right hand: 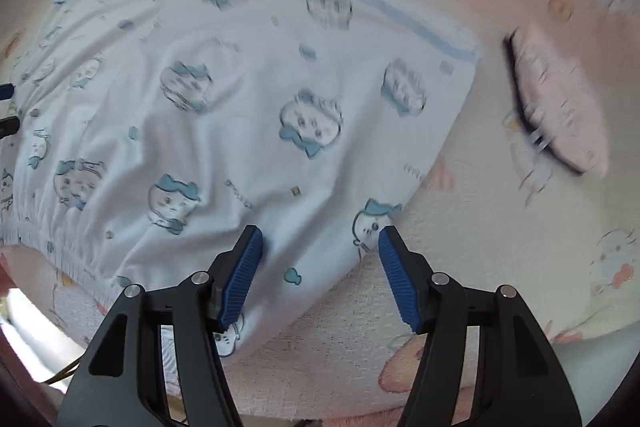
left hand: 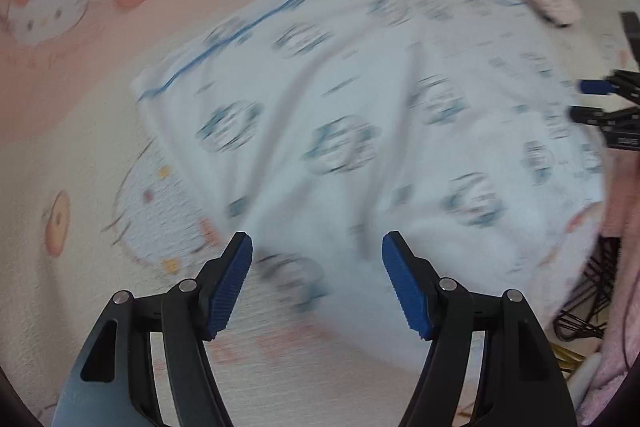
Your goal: Fold clothes
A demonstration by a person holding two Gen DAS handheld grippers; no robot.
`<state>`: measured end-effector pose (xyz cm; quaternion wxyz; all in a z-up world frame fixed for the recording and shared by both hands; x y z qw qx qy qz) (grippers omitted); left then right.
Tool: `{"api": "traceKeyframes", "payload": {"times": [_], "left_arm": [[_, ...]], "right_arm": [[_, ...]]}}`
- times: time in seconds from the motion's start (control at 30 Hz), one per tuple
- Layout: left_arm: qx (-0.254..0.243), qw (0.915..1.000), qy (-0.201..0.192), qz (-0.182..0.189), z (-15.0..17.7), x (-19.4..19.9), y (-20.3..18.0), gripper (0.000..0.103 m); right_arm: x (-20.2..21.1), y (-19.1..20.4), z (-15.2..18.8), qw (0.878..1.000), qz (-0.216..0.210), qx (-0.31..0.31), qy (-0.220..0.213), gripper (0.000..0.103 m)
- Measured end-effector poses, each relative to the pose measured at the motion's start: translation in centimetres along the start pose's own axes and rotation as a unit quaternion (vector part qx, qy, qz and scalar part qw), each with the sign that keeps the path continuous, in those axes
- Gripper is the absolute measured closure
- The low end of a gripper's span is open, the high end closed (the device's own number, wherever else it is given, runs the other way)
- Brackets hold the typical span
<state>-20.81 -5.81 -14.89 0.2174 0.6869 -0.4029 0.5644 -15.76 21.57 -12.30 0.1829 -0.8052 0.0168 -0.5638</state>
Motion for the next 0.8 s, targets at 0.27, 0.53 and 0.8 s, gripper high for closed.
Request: {"api": "traceKeyframes", "payload": {"times": [0.27,0.53,0.8], "left_arm": [[-0.017,0.9996,0.017,-0.012,3.7,2.0,0.2,0.031],[0.010,0.9998,-0.012,-0.010,4.9,4.9,0.6,0.031],[-0.009,0.9997,0.017,-0.016,3.9,2.5,-3.1,0.031]], "right_arm": [[-0.2,1.3,3.9,0.999,-0.027,0.020,0.041,0.040],[1.8,-2.8,8.7,0.998,-0.013,-0.049,0.048,0.040],[3.2,-2.7,11.5,0.995,-0.054,-0.069,0.037,0.039]]}}
Point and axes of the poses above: each gripper's, at about its wrist camera, not at the fingertips, and x roughly against the way its jaws point, y to its left, z to its underside, the point moved 3 cm from there along -x, roughly the way its jaws point, and after that the axes turned 11 degrees about z, right-handed, at the moved point
